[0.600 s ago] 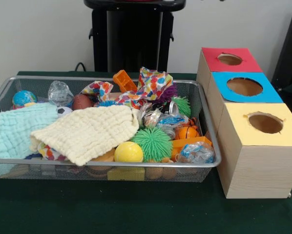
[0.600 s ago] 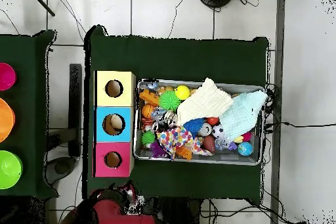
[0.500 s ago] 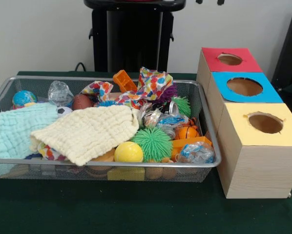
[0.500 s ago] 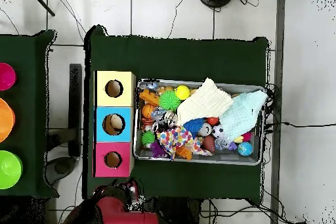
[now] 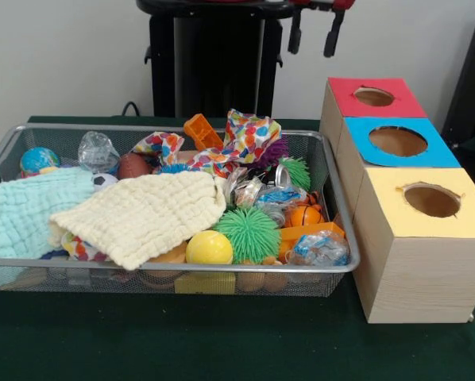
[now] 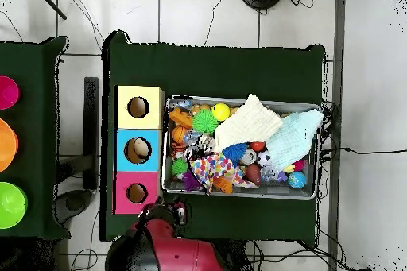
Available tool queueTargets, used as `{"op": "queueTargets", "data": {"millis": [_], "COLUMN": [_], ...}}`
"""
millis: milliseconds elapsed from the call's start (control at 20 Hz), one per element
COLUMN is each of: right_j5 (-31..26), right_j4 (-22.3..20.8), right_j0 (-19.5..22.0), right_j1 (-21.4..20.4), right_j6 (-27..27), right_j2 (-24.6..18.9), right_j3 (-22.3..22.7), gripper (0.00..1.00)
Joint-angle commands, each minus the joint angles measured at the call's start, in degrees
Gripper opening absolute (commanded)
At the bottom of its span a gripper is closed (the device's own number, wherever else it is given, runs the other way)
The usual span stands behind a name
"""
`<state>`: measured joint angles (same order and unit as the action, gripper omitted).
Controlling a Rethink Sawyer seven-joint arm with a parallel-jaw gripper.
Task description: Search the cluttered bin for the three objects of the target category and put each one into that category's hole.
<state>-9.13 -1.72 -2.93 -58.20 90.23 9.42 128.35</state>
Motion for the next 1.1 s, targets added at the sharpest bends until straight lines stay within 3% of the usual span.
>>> {"op": "queueTargets", "data": {"millis": [50,800,1100], "right_j5": [5.6,19.6,21.4], "right_j4": [-1.4,-2.5,-1.5], "right_j0": [2.2,3.8,4.1], "right_j1": [9.0,22.5,25.7], "right_j6": [11.0,12.4,13.2], "right_j2": [-3.7,-5.8,-6.4], "right_j3": [4.0,2.4,1.4], "gripper": [1.00,1.00,1.00]}}
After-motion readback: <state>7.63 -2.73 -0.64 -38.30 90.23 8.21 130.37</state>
